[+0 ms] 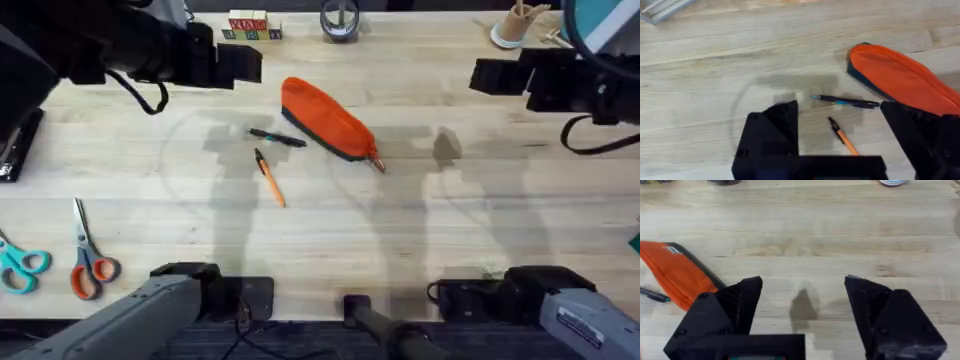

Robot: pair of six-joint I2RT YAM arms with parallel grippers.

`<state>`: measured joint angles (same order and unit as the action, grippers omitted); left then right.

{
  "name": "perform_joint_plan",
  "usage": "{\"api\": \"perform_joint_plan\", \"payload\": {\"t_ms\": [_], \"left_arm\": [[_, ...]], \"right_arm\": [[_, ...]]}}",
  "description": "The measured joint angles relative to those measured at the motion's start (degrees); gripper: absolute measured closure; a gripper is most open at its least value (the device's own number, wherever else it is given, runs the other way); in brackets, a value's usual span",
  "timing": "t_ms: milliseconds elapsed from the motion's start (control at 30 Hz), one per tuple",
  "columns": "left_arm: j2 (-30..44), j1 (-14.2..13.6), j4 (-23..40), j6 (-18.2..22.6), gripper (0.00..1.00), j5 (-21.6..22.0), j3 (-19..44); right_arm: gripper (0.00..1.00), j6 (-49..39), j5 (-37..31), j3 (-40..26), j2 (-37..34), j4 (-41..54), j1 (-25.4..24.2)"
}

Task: Unzip the bag, pick up the pens from the table one at a time and place them inside, then zip the bag closed.

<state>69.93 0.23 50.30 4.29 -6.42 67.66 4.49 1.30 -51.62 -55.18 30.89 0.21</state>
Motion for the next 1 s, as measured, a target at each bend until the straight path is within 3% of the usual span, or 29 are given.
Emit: {"api": "perform_joint_plan", "payload": {"t_ms": [300, 400, 667, 1000], "left_arm": [[0.0, -0.1, 0.5, -1.9, 0.006, 0.4, 0.3], [0.0, -1.4, 2.2, -6.3, 0.006, 3.5, 3.8], [0.9, -3.9, 5.8, -14.8, 0.006, 6.5, 11.6], [10.4, -7.9, 14.8, -24.0, 0.005, 8.0, 22.1]], "right_arm": [[0.005, 0.0, 0.0, 0.0, 0.0, 0.0, 0.0], [0.004, 0.0, 0.0, 0.0, 0.0, -0.4, 0.0], [0.004, 0.0, 0.0, 0.0, 0.0, -0.4, 0.0], [0.005, 0.0, 0.0, 0.0, 0.0, -0.4, 0.0]]}}
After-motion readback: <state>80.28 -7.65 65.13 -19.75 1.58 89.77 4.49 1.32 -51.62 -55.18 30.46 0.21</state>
